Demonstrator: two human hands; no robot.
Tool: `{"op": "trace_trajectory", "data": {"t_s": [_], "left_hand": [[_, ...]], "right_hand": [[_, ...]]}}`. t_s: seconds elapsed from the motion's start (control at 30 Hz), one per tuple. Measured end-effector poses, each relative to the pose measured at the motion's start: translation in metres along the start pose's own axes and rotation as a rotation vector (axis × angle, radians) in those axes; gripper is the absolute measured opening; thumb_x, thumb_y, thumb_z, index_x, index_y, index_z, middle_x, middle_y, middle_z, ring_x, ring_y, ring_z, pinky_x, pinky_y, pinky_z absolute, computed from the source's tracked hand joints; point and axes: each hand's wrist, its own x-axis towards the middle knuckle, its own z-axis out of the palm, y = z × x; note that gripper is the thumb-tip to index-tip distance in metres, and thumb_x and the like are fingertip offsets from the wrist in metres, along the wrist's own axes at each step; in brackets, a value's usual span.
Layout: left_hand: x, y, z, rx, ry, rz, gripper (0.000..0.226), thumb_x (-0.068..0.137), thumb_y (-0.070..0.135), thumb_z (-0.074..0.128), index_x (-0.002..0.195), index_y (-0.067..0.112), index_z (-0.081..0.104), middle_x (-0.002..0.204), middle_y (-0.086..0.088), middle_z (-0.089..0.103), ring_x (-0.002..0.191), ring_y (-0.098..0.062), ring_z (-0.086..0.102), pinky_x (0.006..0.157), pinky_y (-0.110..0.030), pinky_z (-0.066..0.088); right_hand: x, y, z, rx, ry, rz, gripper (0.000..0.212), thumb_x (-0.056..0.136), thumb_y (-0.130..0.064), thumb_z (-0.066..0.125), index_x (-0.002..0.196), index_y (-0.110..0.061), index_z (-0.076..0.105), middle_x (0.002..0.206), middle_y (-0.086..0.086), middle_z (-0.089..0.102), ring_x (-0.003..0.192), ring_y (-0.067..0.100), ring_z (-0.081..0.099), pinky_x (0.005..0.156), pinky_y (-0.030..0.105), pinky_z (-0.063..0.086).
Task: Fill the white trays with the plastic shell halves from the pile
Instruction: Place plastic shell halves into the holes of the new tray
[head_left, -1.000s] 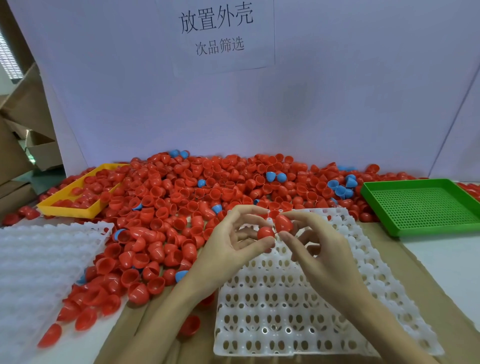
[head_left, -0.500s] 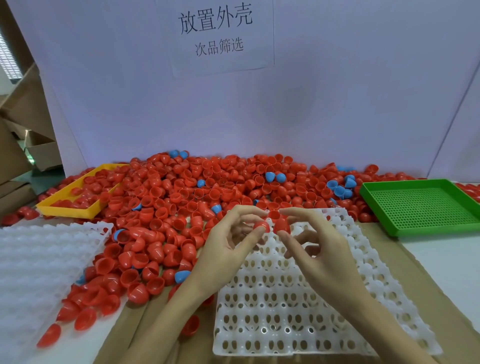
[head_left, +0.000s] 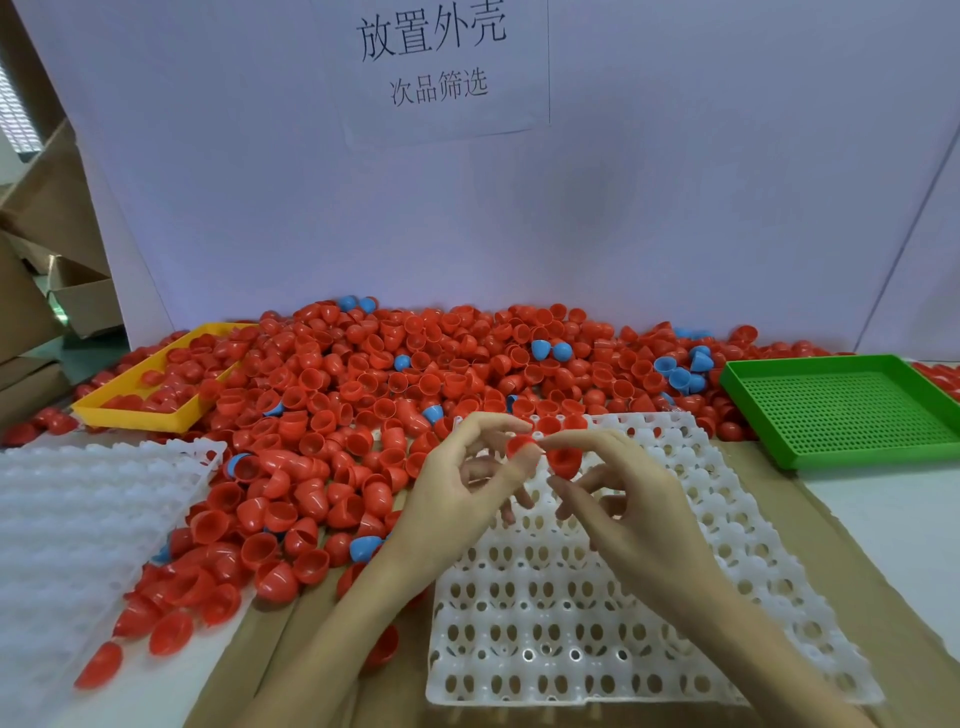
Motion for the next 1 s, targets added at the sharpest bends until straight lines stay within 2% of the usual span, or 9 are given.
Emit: {"op": "trace_trajectory", "data": {"t_s": [0.13,0.2,0.3,0.4,0.67,0.73,0.8,0.9,1.0], "left_hand": [[0.001,-0.001,-0.002,0.082,-0.010,0.076,0.031,0.098,0.022,0.075,0.125,0.031,0.066,0.119,0.007,0.071,0.090,-0.024,0.077,0.077,-0.029,0.061],[0.001,-0.002,-0.003,0.101,-0.007,0.085,0.033,0.099,0.020,0.073,0.128,0.034,0.066,0.121,0.009,0.071,0.092,-0.023,0.077,0.080,-0.029,0.061],[0.000,-0.005,-0.005,0.134,-0.024,0.076,0.037,0.102,0.020,0.069,0.136,0.034,0.065,0.119,0.008,0.073,0.093,-0.019,0.077,0.080,-0.028,0.061],[0.000,-0.009,-0.003,0.203,-0.044,0.052,0.043,0.104,0.023,0.065,0.145,0.035,0.059,0.116,0.013,0.074,0.095,-0.013,0.076,0.083,-0.028,0.061],[-0.003,-0.018,0.007,0.346,0.055,0.092,0.045,0.100,0.034,0.069,0.141,0.039,0.051,0.118,0.019,0.072,0.106,-0.001,0.071,0.079,-0.022,0.059],[-0.002,-0.020,0.008,0.388,0.056,0.099,0.043,0.099,0.038,0.070,0.139,0.036,0.053,0.117,0.025,0.070,0.111,0.001,0.067,0.087,-0.020,0.057],[-0.001,-0.023,0.008,0.544,0.042,0.127,0.039,0.099,0.046,0.066,0.136,0.035,0.058,0.121,0.027,0.065,0.121,0.005,0.059,0.102,-0.018,0.048],[0.002,-0.029,0.005,0.850,-0.088,0.154,0.044,0.102,0.059,0.053,0.139,0.035,0.060,0.146,0.026,0.049,0.138,0.012,0.033,0.119,-0.019,0.022],[0.006,-0.034,0.000,0.858,-0.197,0.055,0.054,0.101,0.067,0.045,0.147,0.039,0.054,0.160,0.027,0.033,0.138,0.020,0.011,0.116,-0.018,0.002]], "right_hand": [[0.000,-0.001,-0.003,0.030,0.015,0.034,0.036,0.095,-0.023,0.075,0.123,-0.042,0.064,0.118,-0.020,0.065,0.078,0.014,0.075,0.058,0.021,0.055],[0.000,-0.003,-0.003,0.044,0.002,0.017,0.033,0.098,-0.029,0.070,0.127,-0.042,0.062,0.119,-0.020,0.065,0.078,0.015,0.074,0.058,0.027,0.058],[0.000,-0.004,-0.004,0.044,-0.033,-0.021,0.025,0.104,-0.027,0.059,0.127,-0.037,0.065,0.112,-0.017,0.067,0.075,0.018,0.073,0.061,0.039,0.060],[-0.002,-0.005,-0.004,0.062,-0.082,-0.010,0.027,0.105,-0.022,0.060,0.127,-0.036,0.067,0.109,-0.016,0.070,0.077,0.017,0.073,0.061,0.041,0.060],[0.002,0.006,-0.002,0.118,-0.091,0.109,0.027,0.099,-0.009,0.069,0.117,-0.028,0.073,0.104,-0.013,0.076,0.081,0.015,0.077,0.060,0.020,0.056],[0.004,0.011,-0.005,0.083,-0.082,0.123,0.025,0.096,-0.006,0.072,0.112,-0.026,0.075,0.097,-0.013,0.078,0.082,0.012,0.077,0.062,0.019,0.057],[0.006,0.014,-0.009,0.021,-0.065,0.121,0.027,0.095,-0.005,0.073,0.109,-0.027,0.076,0.093,-0.017,0.079,0.084,0.007,0.077,0.066,0.019,0.059],[0.019,0.021,-0.021,-0.132,-0.011,0.120,0.027,0.094,-0.005,0.074,0.109,-0.027,0.077,0.090,-0.020,0.077,0.085,-0.002,0.074,0.070,0.019,0.060],[0.043,0.034,-0.033,-0.302,0.039,0.133,0.024,0.093,-0.004,0.074,0.108,-0.022,0.079,0.090,-0.020,0.075,0.083,-0.004,0.071,0.074,0.011,0.055]]}}
